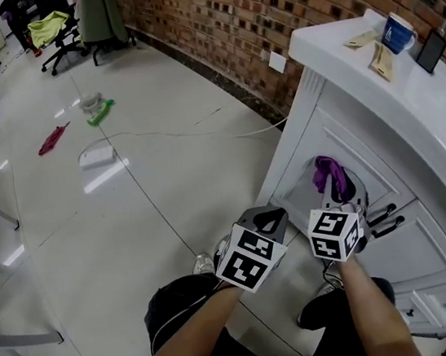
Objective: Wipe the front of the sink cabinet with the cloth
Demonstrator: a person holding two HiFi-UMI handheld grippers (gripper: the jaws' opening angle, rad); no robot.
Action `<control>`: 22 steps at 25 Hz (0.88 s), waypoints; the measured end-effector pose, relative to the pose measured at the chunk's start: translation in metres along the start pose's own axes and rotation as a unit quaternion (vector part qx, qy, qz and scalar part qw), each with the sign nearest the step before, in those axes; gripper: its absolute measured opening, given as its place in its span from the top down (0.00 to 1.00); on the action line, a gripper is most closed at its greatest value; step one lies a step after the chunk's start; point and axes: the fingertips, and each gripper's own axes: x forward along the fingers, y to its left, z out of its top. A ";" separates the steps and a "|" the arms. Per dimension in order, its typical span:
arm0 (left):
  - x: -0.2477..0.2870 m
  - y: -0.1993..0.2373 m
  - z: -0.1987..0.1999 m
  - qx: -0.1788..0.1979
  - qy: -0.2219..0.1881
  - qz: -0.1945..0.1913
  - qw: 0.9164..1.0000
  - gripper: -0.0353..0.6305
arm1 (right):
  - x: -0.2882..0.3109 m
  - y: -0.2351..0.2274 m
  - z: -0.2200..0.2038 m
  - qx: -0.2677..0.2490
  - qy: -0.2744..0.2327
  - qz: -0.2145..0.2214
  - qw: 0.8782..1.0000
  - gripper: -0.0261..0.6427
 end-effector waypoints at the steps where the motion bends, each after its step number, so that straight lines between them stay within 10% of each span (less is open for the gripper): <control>1: -0.003 -0.001 0.004 0.002 -0.003 0.001 1.000 0.94 | -0.003 -0.008 0.007 -0.002 -0.006 -0.007 1.000 0.84; 22: -0.013 0.007 0.010 0.004 -0.007 0.009 1.000 0.94 | -0.018 -0.065 0.112 0.019 -0.107 -0.037 0.993 0.84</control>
